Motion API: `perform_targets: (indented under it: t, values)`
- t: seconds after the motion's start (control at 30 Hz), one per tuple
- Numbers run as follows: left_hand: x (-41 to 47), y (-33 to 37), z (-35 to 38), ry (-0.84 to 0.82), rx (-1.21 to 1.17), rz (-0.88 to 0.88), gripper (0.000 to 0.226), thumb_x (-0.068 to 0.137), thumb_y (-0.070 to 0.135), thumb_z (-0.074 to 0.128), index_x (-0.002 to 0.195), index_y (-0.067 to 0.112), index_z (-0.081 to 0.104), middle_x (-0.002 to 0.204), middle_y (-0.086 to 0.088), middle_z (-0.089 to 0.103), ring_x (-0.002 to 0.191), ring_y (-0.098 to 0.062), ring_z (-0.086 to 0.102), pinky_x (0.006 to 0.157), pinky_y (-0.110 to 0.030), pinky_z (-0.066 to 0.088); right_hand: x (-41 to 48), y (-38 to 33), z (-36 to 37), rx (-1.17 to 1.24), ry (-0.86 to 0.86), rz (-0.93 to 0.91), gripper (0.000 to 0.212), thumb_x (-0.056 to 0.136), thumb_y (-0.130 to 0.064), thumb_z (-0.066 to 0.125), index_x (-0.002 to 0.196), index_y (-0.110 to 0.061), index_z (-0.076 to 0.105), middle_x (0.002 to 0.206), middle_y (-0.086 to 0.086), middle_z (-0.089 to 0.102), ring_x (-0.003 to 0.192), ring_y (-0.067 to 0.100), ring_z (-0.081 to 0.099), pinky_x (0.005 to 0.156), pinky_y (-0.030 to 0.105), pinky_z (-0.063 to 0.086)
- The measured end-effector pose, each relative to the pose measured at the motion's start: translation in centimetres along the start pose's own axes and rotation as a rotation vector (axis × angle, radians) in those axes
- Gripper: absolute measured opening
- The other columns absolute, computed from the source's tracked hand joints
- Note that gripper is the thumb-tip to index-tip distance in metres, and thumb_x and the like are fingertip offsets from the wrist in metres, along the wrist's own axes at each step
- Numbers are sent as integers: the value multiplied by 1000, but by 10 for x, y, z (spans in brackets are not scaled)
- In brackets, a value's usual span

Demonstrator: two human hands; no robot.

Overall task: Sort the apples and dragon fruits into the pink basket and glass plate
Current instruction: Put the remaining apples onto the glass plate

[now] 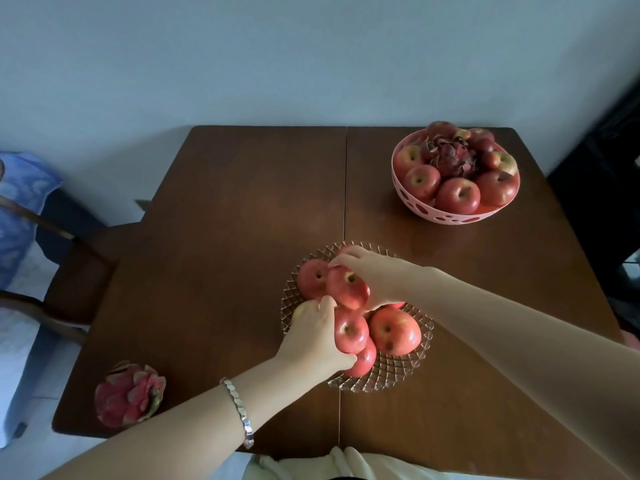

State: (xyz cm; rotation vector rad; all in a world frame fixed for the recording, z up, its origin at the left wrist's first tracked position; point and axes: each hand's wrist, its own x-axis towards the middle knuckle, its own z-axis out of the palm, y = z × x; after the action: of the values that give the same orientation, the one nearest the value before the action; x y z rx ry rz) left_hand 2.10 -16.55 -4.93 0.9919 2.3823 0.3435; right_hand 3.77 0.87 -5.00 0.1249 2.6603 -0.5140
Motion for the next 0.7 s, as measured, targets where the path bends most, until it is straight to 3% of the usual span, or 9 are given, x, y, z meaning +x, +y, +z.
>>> perform_targets:
  t: [0.13, 0.27, 0.4, 0.53, 0.6, 0.7]
  values:
    - [1, -2, -4, 29, 210, 7, 71, 70, 48, 73, 126, 18, 43, 127, 0, 46, 118, -23, 40, 96, -32, 38, -9, 6, 6, 188, 37, 41, 102, 67, -16, 79, 145, -29, 15, 150, -3, 21, 129, 23, 41, 98, 30, 43]
    - [4, -5, -9, -22, 174, 44, 68, 70, 44, 75, 128, 21, 46, 127, 5, 53, 117, -20, 45, 97, -34, 38, -17, 3, 3, 213, 31, 85, 90, 75, 7, 60, 146, -26, 16, 150, -3, 23, 126, 23, 44, 74, 10, 41]
    - [0, -11, -14, -24, 134, 64, 66, 72, 42, 74, 124, 19, 42, 122, 2, 56, 116, -20, 49, 98, -36, 37, -17, -17, -4, 212, 204, 51, 75, 73, 16, 43, 138, -22, 37, 145, -2, 36, 137, 19, 27, 102, 27, 36]
    - [-2, -18, -16, -91, 34, 67, 68, 75, 37, 73, 130, 18, 39, 130, -2, 49, 127, -24, 38, 105, -38, 30, -11, -38, -6, 220, 317, -39, 57, 79, 10, 38, 128, -16, 52, 136, 3, 47, 132, 20, 32, 100, 21, 30]
    - [-2, -27, -22, -89, 44, 105, 77, 74, 41, 73, 137, 19, 35, 137, -1, 45, 131, -24, 35, 107, -40, 28, -5, -49, -6, 221, 345, -93, 56, 76, 12, 39, 122, -14, 57, 131, 4, 52, 129, 22, 37, 106, 26, 32]
    - [0, -58, -42, -25, 80, -59, 86, 78, 49, 67, 146, 16, 25, 150, -3, 33, 137, -27, 30, 109, -46, 30, 5, -63, -7, 253, 334, -109, 57, 72, 12, 41, 120, -13, 59, 130, 4, 53, 128, 22, 38, 106, 26, 30]
